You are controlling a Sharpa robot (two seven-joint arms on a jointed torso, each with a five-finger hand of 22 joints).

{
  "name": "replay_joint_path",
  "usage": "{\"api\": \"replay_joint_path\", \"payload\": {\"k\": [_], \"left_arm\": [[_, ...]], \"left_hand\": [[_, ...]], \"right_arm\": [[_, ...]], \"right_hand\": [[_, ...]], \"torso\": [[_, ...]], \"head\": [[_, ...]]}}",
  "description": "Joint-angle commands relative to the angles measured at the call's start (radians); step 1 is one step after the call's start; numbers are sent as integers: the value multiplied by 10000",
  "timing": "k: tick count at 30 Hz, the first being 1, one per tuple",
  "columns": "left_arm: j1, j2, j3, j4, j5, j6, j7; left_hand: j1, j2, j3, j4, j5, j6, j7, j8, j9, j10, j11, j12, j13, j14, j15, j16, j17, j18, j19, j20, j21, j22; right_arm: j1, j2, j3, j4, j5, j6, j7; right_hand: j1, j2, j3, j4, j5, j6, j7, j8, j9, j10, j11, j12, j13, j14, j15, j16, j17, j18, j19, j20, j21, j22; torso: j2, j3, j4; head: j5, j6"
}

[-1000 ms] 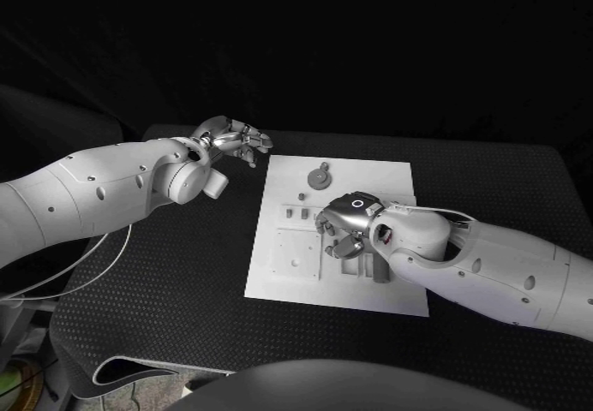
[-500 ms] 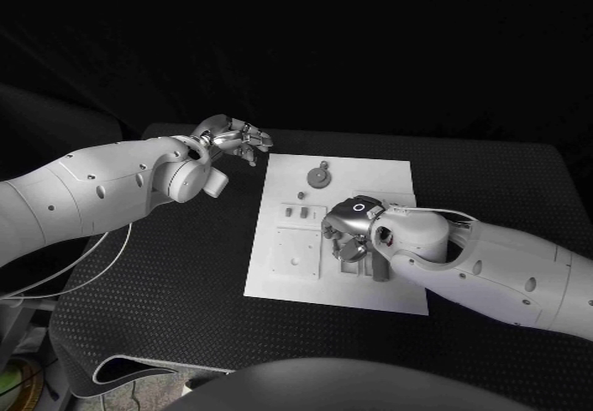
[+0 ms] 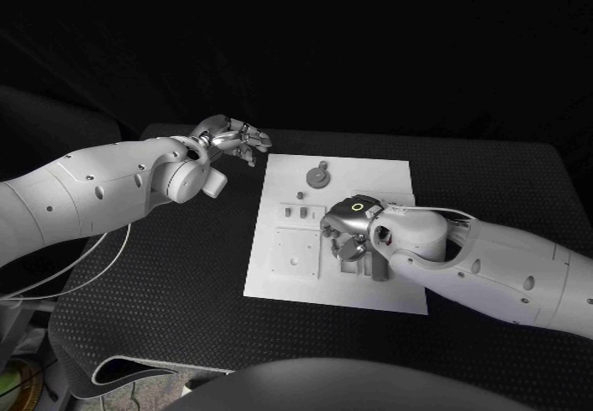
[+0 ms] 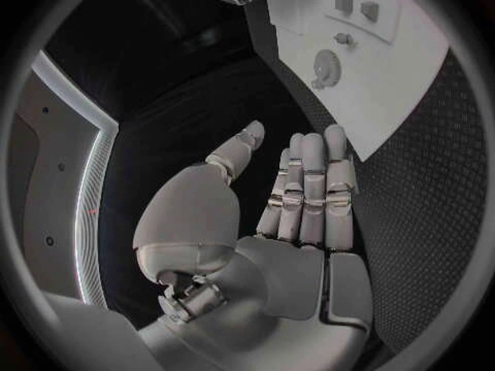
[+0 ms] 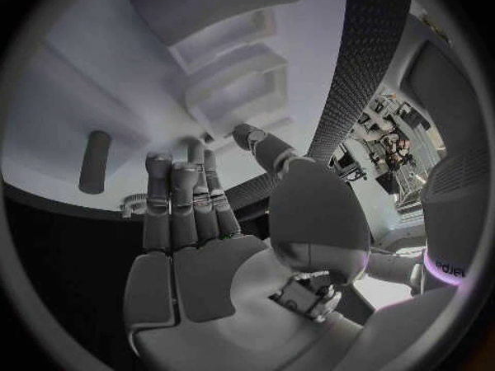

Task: Assemble the parts on the task board

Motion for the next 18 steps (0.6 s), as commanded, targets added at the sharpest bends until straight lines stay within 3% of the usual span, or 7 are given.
{"api": "replay_joint_path", "payload": {"k": [1, 15, 18], "left_arm": [[9, 18, 5, 10, 14, 134, 38], [9, 19, 5, 1, 14, 159, 18], [9, 19, 5, 2, 14, 171, 9]], "left_hand": [[-13, 37, -46, -5, 11, 20, 70, -12, -12, -78, -26, -37, 17, 68, -4, -21, 9, 270, 85, -14, -45, 17], [-10, 43, -45, -3, 11, 2, 77, -19, -16, -78, -26, -36, 21, 75, -5, -21, 13, 271, 92, -13, -47, 20], [-11, 46, -45, -2, 11, -2, 79, -21, -17, -78, -26, -36, 22, 77, -5, -21, 13, 271, 94, -13, -47, 20]], "right_arm": [[-33, -3, -40, -76, -188, 183, -35], [-33, 11, -66, -70, -236, 280, -48], [-33, 10, -68, -73, -298, 173, -84]], "right_hand": [[209, 157, 38, -144, -3, -10, -11, 36, 14, -136, 161, -4, -283, 7, 41, 86, -24, 424, -22, 17, -39, 169], [386, 467, -13, -296, 1, 402, -64, 314, 88, 674, -13, 474, -238, 74, -122, 125, -128, 424, 31, 21, 5, 163], [471, 627, 7, -344, 2, 514, -72, 376, 106, 843, -64, 602, -172, 125, -177, 130, -155, 424, 74, -5, 21, 160]], "torso": [[4, -4, 6], [-1, -6, 6], [1, -4, 2]], "head": [[0, 2], [0, -34], [6, -34]]}}
